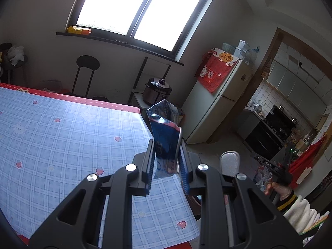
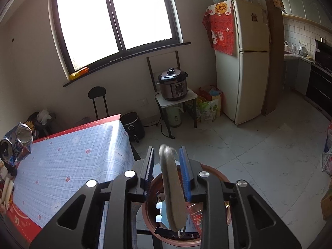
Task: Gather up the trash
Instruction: 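Carry the white sponge to the bin and open the right tool while the left holds the can, then carry the crushed blue can over the bin and open the left tool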
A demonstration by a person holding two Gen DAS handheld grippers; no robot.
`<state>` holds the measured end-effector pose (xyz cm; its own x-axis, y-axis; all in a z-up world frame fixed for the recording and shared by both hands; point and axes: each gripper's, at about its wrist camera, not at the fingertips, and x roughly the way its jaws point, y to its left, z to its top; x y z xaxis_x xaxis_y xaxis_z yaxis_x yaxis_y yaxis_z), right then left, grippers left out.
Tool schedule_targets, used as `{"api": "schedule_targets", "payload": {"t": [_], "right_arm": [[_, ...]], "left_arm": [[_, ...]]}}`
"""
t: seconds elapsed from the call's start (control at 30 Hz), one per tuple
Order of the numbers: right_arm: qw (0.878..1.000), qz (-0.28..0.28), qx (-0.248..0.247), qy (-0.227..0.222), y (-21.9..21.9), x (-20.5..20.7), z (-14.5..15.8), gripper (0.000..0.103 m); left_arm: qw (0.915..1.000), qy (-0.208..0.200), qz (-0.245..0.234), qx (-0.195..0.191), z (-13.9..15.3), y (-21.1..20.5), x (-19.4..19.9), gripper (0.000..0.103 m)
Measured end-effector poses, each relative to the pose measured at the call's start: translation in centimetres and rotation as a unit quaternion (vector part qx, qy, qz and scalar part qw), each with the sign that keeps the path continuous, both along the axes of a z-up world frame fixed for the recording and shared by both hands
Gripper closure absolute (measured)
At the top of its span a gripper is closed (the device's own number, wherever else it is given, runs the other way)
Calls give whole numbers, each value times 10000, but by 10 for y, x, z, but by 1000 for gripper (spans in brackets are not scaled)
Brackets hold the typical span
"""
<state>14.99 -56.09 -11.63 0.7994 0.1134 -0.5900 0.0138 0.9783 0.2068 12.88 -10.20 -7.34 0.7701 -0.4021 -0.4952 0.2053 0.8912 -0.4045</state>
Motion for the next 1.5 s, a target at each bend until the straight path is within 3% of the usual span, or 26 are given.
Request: {"api": "schedule_targets", "payload": {"t": [0.13, 0.3, 0.67, 1.07, 1.43, 1.47, 1.5], "right_arm": [[9999, -36, 25, -121, 4, -3, 5, 54], [9997, -128, 89, -194, 2, -16, 11, 50], [9978, -644, -7, -151, -19, -67, 24, 7], [9891, -1439, -262, 158, -72, -133, 17, 5], [9780, -2029, -78, 487, -114, -165, -13, 5], [9773, -2053, -64, 513, -116, -165, -15, 5], [9770, -2066, -59, 532, -117, -165, -16, 5]], "left_arm": [[10000, 4, -64, 49, 1, -1, -2, 78], [9994, 72, -345, 8, -3, -11, 6, 78], [9877, -47, -1565, 25, 0, -97, 39, 78], [9649, -17, -2623, -105, -8, -229, 80, 78], [9531, 187, -2992, 415, -32, -314, 109, 78], [9500, 214, -3077, 494, -33, -321, 111, 75], [9477, 218, -3128, 591, -34, -326, 112, 57]]}}
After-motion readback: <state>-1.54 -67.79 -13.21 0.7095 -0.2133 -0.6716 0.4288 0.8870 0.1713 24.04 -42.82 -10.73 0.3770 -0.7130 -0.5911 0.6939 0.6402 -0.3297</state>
